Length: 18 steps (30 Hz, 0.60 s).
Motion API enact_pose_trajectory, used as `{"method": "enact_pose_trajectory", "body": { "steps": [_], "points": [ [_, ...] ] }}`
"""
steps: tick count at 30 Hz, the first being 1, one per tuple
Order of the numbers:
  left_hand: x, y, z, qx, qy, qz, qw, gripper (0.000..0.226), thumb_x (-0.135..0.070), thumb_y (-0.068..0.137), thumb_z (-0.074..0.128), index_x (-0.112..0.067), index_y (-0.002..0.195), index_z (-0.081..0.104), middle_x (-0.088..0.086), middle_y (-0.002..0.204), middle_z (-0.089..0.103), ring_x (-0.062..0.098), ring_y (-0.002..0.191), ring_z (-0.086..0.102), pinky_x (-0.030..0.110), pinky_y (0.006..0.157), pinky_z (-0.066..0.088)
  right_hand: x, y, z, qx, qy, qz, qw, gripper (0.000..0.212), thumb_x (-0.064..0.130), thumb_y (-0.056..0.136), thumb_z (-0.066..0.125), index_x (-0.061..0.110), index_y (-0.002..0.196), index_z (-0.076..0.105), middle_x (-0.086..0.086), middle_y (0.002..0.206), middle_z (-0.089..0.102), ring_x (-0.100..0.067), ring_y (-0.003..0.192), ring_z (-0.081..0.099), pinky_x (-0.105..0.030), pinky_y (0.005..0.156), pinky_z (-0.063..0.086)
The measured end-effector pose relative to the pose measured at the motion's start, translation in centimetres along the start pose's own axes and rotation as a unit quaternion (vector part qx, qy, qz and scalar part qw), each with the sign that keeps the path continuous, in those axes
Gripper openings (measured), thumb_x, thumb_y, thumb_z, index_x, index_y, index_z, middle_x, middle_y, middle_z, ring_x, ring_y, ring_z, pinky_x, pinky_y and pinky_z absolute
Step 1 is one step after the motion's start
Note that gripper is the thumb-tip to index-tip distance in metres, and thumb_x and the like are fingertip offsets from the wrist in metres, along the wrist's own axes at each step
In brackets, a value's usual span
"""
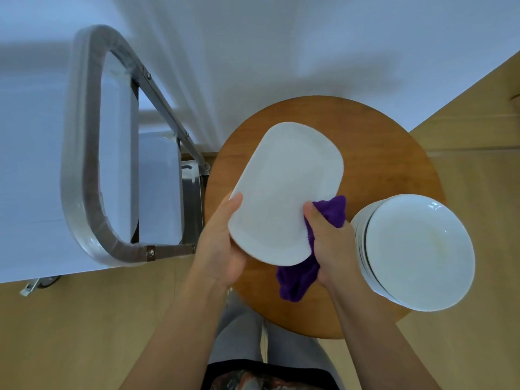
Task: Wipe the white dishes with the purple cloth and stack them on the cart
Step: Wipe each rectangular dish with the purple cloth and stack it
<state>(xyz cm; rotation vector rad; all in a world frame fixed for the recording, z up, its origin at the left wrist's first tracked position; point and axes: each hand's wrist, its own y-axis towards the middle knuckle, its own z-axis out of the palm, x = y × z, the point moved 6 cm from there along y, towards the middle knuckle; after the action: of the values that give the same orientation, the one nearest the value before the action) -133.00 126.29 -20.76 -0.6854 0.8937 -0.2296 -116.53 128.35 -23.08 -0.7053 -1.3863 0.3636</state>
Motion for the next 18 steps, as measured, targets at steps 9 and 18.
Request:
{"method": "enact_pose_trajectory", "body": {
  "steps": [9, 18],
  "points": [
    [0.0, 1.3, -1.0, -0.027, 0.067, 0.013, 0.997, 0.034, -0.069, 0.068, 0.038, -0.054, 0.068, 0.069, -0.014, 0.085, 0.074, 0.008, 0.080, 0.071, 0.029, 0.060, 0.057, 7.6, -0.1, -0.6, -0.088, -0.210, -0.288, 0.930, 0.025, 0.054, 0.085, 0.055, 0.043, 0.106, 0.045, 0.022, 0.094, 0.058, -0.005, 0.090, 0.061, -0.014, 0.065, 0.052],
    [-0.5, 3.1, 0.6, 0.001, 0.075, 0.001, 0.997, 0.065, -0.070, 0.074, 0.037, -0.026, 0.115, 0.062, 0.009, 0.110, 0.070, 0.025, 0.104, 0.066, 0.042, 0.088, 0.054, 4.5, -0.6, 7.4, 0.067, -0.457, -0.336, 0.821, 0.060, 0.053, 0.090, 0.032, 0.030, 0.146, 0.026, 0.008, 0.152, 0.031, -0.014, 0.142, 0.016, -0.047, 0.115, 0.003]
  ]
}}
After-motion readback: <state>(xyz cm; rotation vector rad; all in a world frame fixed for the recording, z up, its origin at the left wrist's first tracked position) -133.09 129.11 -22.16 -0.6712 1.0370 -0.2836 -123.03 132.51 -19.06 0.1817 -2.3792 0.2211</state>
